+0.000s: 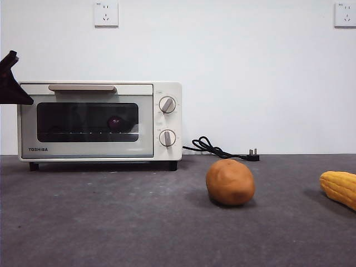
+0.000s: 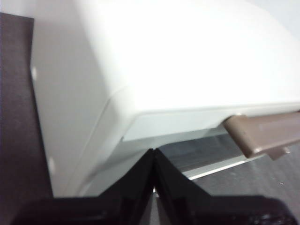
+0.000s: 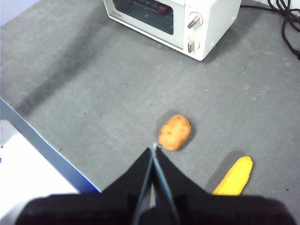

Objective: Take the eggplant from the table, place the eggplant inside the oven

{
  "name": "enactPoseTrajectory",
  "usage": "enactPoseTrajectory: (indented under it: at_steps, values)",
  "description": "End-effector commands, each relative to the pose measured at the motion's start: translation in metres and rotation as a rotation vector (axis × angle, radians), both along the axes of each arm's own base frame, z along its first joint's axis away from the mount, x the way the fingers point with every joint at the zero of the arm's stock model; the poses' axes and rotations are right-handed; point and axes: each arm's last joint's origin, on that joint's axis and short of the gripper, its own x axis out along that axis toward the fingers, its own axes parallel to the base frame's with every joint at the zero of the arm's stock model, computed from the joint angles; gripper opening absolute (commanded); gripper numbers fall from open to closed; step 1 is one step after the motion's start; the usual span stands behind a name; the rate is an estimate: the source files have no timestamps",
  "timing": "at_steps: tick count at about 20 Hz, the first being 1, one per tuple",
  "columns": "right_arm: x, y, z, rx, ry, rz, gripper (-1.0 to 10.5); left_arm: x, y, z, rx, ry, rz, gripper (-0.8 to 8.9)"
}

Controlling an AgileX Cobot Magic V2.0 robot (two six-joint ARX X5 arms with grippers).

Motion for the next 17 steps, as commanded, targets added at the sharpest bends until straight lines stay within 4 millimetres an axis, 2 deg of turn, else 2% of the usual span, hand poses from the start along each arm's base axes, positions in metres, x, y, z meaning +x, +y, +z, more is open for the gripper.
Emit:
enactPoseTrajectory:
  at_steps: [1,5,8,13,17]
  values:
    - [-0.001,-0.001,-0.003,-0.012,0.028,-0.006,-0.1,-0.002,-0.008,0.003,0.020,0.019,0.013,-0.07]
    - [-0.001,-0.001,-0.003,-0.013,0.028,-0.007,0.0,-0.011,-0.022,0.013,0.058,0.056,-0.021,-0.07]
    - [-0.001,-0.001,-0.003,-0.013,0.028,-0.007,0.0,-0.025,-0.032,0.029,0.097,0.082,-0.032,-0.07]
    - [-0.001,-0.001,-0.003,-0.013,0.028,-0.007,0.0,-0.069,-0.054,0.077,0.176,0.114,0.031,-0.06]
    - [-0.001,-0.001,-0.003,-0.017,0.025,-0.013,0.0,-0.117,-0.079,0.124,0.197,0.020,-0.010,-0.07]
